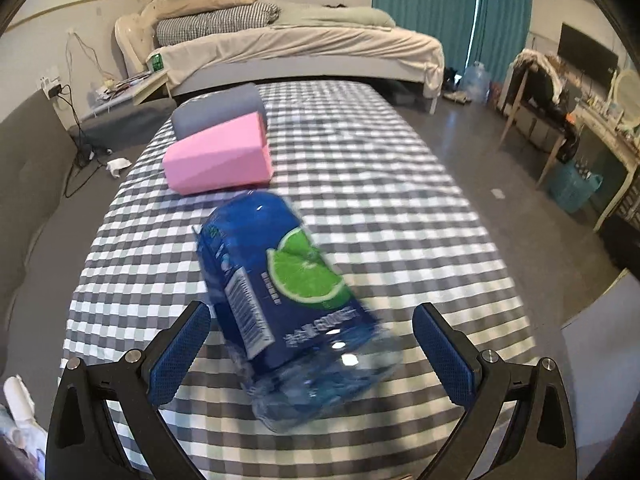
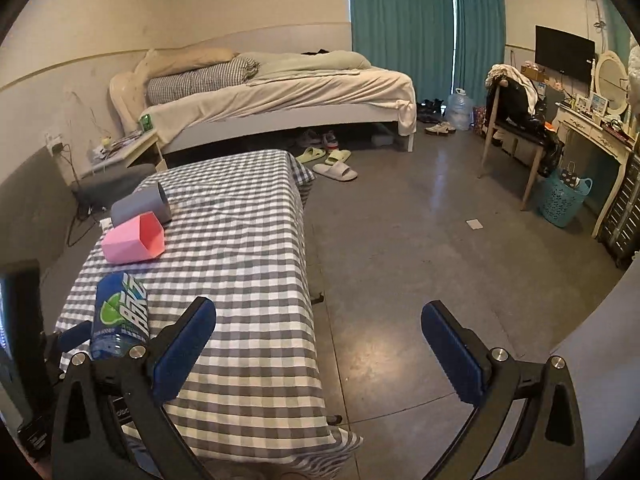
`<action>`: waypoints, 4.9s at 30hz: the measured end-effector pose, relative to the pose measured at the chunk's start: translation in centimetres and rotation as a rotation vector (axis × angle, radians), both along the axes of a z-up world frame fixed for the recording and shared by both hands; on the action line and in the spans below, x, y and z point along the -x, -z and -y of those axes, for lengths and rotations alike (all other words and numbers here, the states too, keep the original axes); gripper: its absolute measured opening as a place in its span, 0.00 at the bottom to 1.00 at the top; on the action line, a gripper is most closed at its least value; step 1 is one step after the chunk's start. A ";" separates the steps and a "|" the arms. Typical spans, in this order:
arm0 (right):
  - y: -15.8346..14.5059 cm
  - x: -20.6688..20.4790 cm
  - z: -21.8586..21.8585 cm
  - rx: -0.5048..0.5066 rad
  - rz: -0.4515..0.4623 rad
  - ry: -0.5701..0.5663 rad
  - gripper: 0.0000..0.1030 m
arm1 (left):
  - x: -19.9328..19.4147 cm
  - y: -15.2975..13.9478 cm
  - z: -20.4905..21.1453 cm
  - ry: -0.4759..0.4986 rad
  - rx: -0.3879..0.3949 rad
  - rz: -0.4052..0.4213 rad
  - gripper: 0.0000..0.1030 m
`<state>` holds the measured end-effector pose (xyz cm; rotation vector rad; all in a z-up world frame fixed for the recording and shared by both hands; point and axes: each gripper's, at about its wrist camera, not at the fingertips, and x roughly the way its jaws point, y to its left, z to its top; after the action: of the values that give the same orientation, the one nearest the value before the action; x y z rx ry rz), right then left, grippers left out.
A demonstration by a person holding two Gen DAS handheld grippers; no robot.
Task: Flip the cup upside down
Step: 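Rotate the held bottle with the left gripper so its base points down, then lower the bottle base-first onto the table and open the left gripper, then withdraw the open left gripper from the standing bottle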
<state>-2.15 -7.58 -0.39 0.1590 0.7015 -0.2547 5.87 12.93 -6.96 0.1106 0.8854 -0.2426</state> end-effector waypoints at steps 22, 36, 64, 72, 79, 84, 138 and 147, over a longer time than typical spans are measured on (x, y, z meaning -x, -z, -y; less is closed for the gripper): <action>2.5 -2.1 -8.4 0.105 -0.053 -0.278 1.00 | -0.2 1.4 -4.2 0.053 0.028 -0.060 0.90; 2.9 -2.2 -8.3 0.129 -0.078 -0.269 1.00 | 1.5 -2.2 -5.3 0.126 0.083 0.109 0.72; 3.4 -1.9 -7.1 0.075 -0.083 -0.258 1.00 | 1.9 1.2 -7.5 0.133 0.040 0.010 0.73; 3.5 -2.0 -7.1 0.075 -0.086 -0.263 1.00 | 2.7 -1.6 -7.6 0.178 0.040 0.091 0.72; 3.7 -2.0 -7.1 0.070 -0.090 -0.257 1.00 | 0.5 -3.9 -7.2 0.189 0.072 0.113 0.72; 3.8 -2.0 -7.1 0.069 -0.090 -0.257 1.00 | -1.2 -4.0 -6.9 0.194 0.101 0.117 0.73; 4.7 -3.3 -6.1 0.048 -0.113 -0.205 1.00 | -2.4 -0.5 -4.5 0.154 0.147 0.117 0.80; 2.4 -2.5 -6.8 0.051 -0.061 -0.207 1.00 | -0.4 -2.5 -7.1 0.093 0.177 0.128 0.80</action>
<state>0.32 -0.82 -2.80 0.0295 0.7654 -0.0793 6.29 20.06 -4.42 0.0024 0.7287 -0.3949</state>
